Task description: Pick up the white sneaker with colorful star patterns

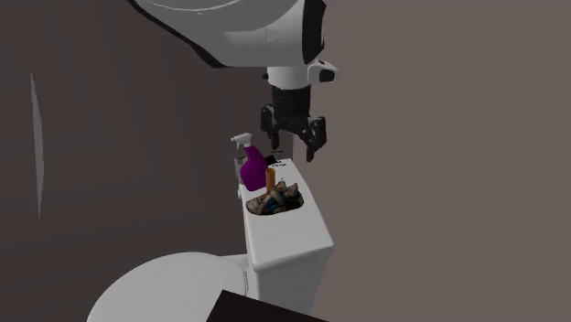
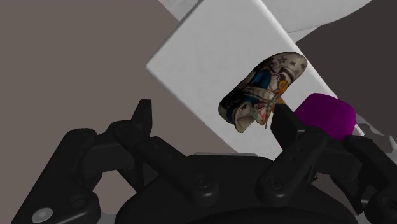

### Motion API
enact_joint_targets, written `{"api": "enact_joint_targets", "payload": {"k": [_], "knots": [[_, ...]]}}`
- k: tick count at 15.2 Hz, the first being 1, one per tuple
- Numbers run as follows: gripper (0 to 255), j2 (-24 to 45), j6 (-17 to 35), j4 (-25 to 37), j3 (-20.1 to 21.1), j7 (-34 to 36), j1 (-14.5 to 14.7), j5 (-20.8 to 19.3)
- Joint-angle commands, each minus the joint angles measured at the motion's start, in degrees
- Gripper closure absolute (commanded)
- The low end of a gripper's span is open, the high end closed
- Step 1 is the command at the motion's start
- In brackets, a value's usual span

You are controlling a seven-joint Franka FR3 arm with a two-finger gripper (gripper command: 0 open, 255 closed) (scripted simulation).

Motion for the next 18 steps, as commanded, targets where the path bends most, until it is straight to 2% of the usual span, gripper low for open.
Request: {"api": "enact_joint_targets", "payload": {"k": [1, 5, 10, 14, 18], "knots": [[0, 3.77, 2.53, 1.02, 2.19, 4.27, -0.72, -0.88], [0, 12.50, 7.25, 3.95, 6.31, 13.27, -2.18, -4.21], [0, 24.80, 11.21, 9.68, 9.71, 25.61, -3.16, -11.27], [0, 35.16, 12.43, 15.90, 9.94, 35.34, -2.05, -17.99], [0, 45.30, 12.18, 23.46, 8.18, 43.52, 0.56, -23.65]]}}
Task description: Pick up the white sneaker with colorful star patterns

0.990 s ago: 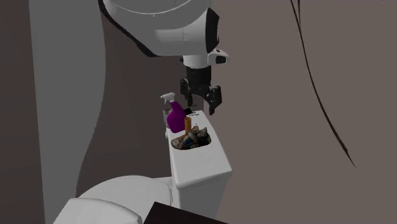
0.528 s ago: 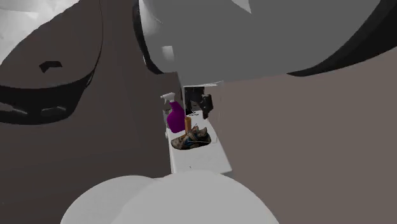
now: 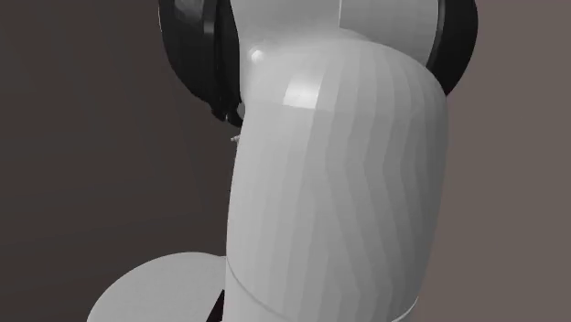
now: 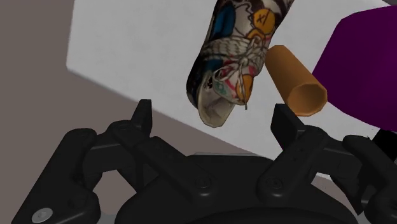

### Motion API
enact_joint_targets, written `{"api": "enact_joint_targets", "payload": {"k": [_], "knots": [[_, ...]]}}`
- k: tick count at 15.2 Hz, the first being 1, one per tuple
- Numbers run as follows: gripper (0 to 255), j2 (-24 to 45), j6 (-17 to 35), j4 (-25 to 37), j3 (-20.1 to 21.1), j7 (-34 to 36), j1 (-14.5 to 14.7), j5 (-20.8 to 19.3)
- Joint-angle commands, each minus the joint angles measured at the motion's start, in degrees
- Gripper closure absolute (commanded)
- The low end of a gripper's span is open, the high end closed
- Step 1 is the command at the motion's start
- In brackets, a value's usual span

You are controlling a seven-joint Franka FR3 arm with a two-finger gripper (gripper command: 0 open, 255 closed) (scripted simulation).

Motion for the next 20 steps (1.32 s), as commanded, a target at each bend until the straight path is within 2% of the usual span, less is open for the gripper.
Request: {"api": "enact_joint_targets", "payload": {"k": [1, 3, 12, 13, 20], "knots": [[0, 5.12, -0.16, 3.96, -1.20, 3.75, 1.36, -2.61], [0, 8.10, -0.52, 6.63, -2.08, 5.67, 2.38, -3.79], [0, 11.57, 3.69, 5.53, -3.20, 7.38, 3.11, -5.87], [255, 11.63, 3.73, 5.54, -3.22, 7.42, 3.13, -5.90], [255, 11.58, 3.71, 5.51, -3.19, 7.44, 3.15, -5.88]]}}
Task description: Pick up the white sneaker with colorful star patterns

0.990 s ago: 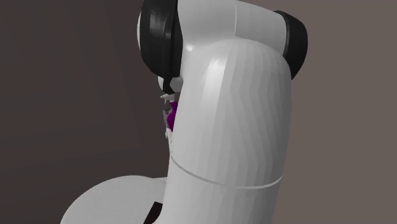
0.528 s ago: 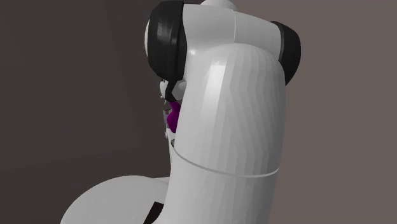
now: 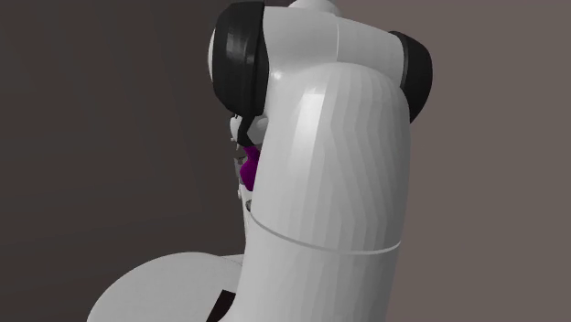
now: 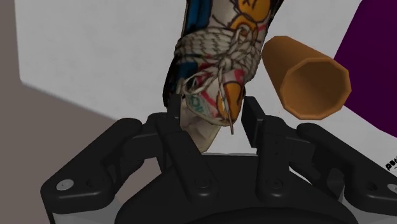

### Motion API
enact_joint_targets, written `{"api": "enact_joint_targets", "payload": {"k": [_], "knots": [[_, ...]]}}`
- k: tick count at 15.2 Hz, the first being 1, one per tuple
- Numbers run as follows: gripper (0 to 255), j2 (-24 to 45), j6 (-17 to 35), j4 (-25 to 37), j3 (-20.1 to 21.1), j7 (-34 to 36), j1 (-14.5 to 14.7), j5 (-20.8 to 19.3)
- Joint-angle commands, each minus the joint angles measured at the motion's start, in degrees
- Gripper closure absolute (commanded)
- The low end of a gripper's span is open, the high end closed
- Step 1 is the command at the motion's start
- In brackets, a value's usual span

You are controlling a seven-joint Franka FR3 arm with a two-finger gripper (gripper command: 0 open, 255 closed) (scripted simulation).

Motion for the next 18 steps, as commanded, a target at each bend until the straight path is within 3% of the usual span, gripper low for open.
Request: {"api": "enact_joint_targets", "payload": {"k": [1, 18], "knots": [[255, 0.07, 0.00, -0.04, 0.00, 0.01, 0.01, 0.01], [255, -6.42, -8.69, 2.93, 1.92, -3.40, -1.22, 4.01]]}}
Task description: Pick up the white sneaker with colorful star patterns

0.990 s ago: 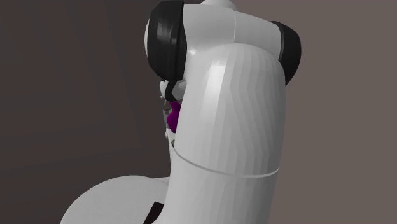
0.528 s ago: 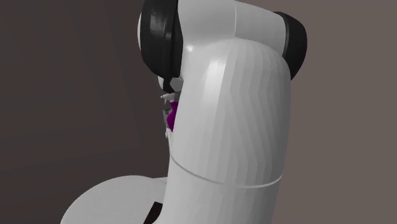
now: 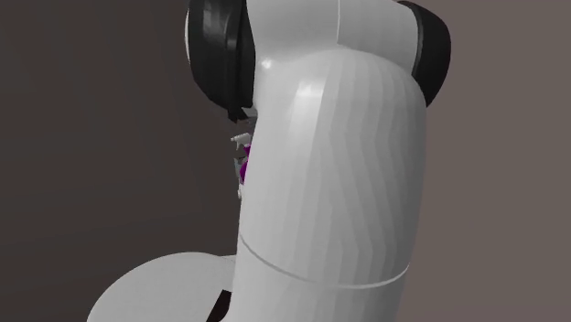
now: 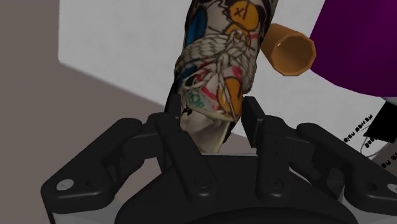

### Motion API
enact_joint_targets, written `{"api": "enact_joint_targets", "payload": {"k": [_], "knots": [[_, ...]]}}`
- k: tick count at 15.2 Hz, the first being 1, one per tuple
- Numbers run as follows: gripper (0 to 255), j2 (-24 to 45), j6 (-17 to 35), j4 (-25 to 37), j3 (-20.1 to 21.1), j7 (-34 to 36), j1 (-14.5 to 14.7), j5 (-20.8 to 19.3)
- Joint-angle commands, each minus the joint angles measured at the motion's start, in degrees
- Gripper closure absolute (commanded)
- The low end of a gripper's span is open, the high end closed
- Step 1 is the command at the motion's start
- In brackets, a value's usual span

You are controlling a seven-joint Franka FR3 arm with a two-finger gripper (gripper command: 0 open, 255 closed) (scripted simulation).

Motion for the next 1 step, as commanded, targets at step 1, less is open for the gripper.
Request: {"api": "enact_joint_targets", "payload": {"k": [1], "knots": [[255, -0.21, -0.39, 0.22, 0.05, -0.15, -0.04, 0.14]]}}
